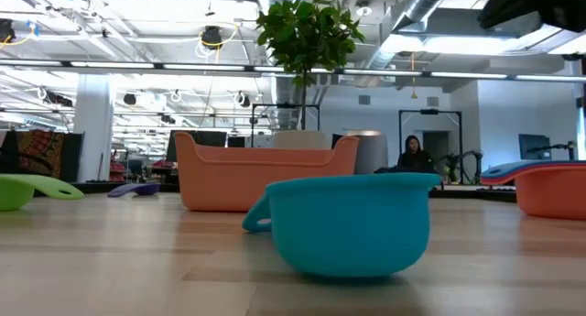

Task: Nest measuring cups in basket
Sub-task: Stack the yellow measuring cup on top of the blue measuring cup

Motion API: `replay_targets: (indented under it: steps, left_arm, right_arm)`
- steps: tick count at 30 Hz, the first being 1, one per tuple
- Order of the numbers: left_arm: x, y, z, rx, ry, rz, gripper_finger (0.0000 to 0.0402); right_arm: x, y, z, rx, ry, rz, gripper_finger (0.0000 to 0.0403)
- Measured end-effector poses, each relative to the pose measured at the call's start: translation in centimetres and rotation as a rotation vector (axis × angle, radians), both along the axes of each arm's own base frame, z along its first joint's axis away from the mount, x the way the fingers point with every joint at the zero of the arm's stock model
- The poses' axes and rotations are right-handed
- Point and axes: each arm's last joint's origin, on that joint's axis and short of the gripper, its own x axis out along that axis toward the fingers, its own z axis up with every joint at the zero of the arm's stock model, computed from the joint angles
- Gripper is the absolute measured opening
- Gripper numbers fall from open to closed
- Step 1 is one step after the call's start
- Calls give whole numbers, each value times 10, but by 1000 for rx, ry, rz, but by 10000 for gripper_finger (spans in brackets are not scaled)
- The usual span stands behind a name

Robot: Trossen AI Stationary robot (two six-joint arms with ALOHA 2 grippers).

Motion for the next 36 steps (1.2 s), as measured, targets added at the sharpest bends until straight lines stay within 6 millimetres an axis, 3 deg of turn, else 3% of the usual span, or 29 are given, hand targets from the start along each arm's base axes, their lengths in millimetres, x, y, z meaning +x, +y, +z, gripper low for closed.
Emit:
replay_targets:
  steps: [3,8,15,22,26,29,36]
  left_arm:
    - [-25,10,-18,-166,-188,5,76]
    - [-76,22,-59,-371,-300,65,55]
    - [-130,14,-96,-654,-143,17,69]
    - [-151,-10,-121,-733,173,-195,81]
    - [-159,-22,-130,-802,244,-107,89]
    - [-170,-26,-136,-881,305,73,102]
    - [-193,-34,-142,-942,330,311,162]
  right_arm:
    - [3,-1,2,-4,-13,9,58]
    - [8,-2,3,26,-20,14,58]
    - [10,-1,2,72,-21,6,58]
    - [22,-14,0,80,-17,-81,58]
    - [32,-21,2,120,-59,-122,58]
    - [39,-22,2,130,-88,-136,58]
    - [54,-19,-11,129,-31,-136,58]
